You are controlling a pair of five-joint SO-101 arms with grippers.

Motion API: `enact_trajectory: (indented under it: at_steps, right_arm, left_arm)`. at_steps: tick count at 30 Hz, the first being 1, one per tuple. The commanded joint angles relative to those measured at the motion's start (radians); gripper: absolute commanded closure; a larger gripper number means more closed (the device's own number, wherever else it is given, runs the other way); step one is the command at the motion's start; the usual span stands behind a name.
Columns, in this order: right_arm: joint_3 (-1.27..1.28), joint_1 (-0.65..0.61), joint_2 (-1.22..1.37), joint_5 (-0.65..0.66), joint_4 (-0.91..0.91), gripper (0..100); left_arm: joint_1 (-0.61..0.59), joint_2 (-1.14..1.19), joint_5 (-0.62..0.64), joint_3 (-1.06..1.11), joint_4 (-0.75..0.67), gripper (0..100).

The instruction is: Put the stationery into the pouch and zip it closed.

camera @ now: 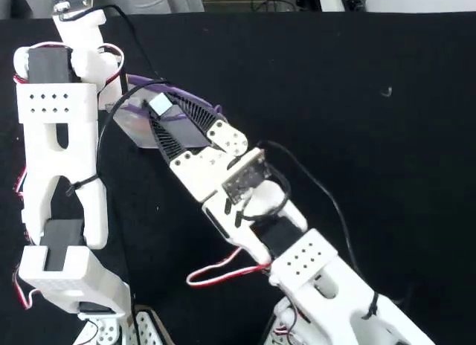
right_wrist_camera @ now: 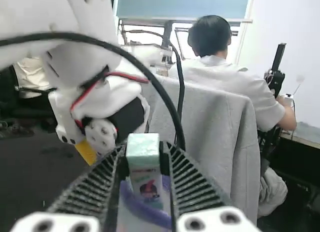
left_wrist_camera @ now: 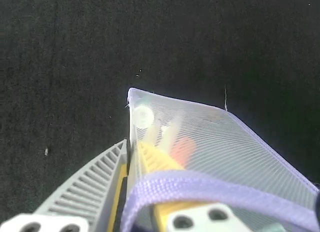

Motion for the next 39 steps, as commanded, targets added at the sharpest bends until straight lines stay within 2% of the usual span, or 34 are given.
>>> enact_trajectory:
  at_steps: [1, 5, 8, 11, 14, 19, 27, 33, 39]
  right_arm:
    - [-0.070, -0.040, 0.137, 0.040, 0.009, 98.6]
    - [-0.231, -0.037, 0.283, 0.040, 0.172, 97.1]
    - [-0.341, -0.037, 0.355, 0.046, 0.301, 85.1]
    - [-0.380, -0.035, 0.361, 0.049, 0.351, 72.2]
    - [-0.377, -0.035, 0.332, 0.049, 0.359, 66.2]
    - [-0.369, -0.023, 0.203, 0.049, 0.422, 67.8]
    - [-0.371, 0.063, -0.097, 0.049, 0.643, 70.2]
    - [-0.343, 0.068, -0.216, 0.049, 0.821, 73.0]
    - [-0.185, 0.112, -0.265, 0.106, 0.838, 74.0]
  left_arm:
    - [-0.022, 0.009, 0.006, 0.008, -0.017, 97]
    - [-0.027, 0.008, 0.006, 0.010, -0.015, 97]
    - [-0.030, 0.008, 0.003, 0.010, -0.015, 97]
    - [-0.030, 0.008, 0.002, 0.010, -0.015, 97]
    - [-0.030, 0.008, 0.002, 0.010, -0.015, 97]
    - [-0.030, 0.009, 0.002, 0.010, -0.015, 97]
    - [-0.025, 0.014, 0.005, 0.010, -0.017, 97]
    - [-0.028, 0.014, 0.003, 0.010, -0.017, 97]
    - [-0.028, 0.015, 0.003, 0.010, -0.017, 97]
